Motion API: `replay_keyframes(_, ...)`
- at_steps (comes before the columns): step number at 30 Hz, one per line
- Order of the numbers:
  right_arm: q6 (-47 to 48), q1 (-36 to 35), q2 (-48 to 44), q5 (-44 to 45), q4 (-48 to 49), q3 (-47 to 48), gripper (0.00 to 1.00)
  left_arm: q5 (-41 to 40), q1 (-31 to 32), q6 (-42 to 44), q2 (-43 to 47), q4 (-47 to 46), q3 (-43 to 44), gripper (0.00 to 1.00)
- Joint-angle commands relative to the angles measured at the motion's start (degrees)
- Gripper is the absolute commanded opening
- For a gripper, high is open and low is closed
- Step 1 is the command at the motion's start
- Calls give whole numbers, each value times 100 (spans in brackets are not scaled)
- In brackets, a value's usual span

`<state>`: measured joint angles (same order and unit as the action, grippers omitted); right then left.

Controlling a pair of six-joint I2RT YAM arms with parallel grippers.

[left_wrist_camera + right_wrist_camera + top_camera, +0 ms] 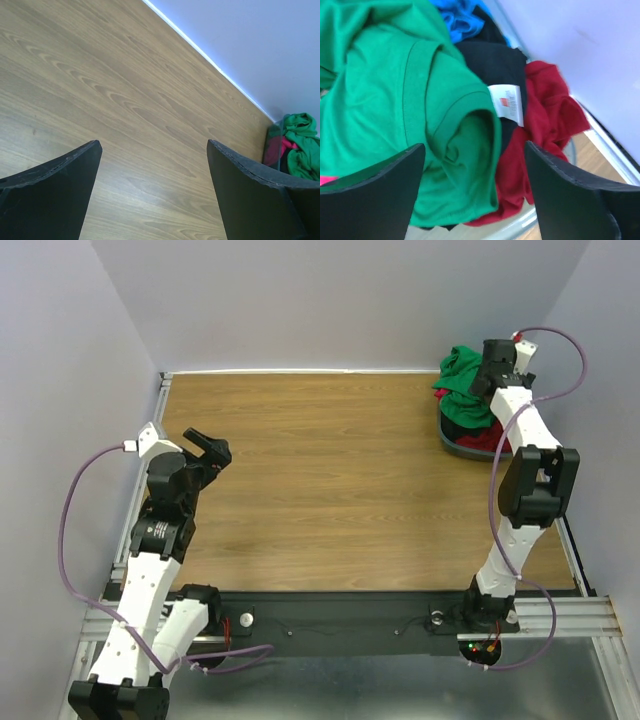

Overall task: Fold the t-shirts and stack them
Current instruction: Grab the tshirt from the pile

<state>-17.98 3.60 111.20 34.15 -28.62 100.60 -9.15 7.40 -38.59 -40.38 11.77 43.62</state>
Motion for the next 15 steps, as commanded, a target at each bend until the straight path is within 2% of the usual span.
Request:
replay_keyframes(1,-144,71,323,-356,155,425,76,-78,-10,18,-119,-254,24,99)
replay_keyframes(3,-171,89,376,-409,155,548,64,-43,-10,9,-163,-254,24,99)
replay_keyframes(4,-171,89,385,-470,155,592,50,-26,-10,9,-172,-245,24,98)
replay_keyframes(6,-110,97,350,-506,155,767,33,18,-10,1,-163,-245,24,99)
replay_keyframes(7,-40,97,324,-576,155,812,20,27,-2,0,-163,-237,33,99)
replay_keyframes(9,13,97,210,-620,155,917,5,53,-10,0,-120,-193,42,99)
replay_keyframes(10,31,97,18,-655,155,927,0,53,-10,-8,-102,-184,50,99)
replay_keyframes(15,119,97,-747,-1067,155,1032,0,150,-10,-17,74,-122,94,99)
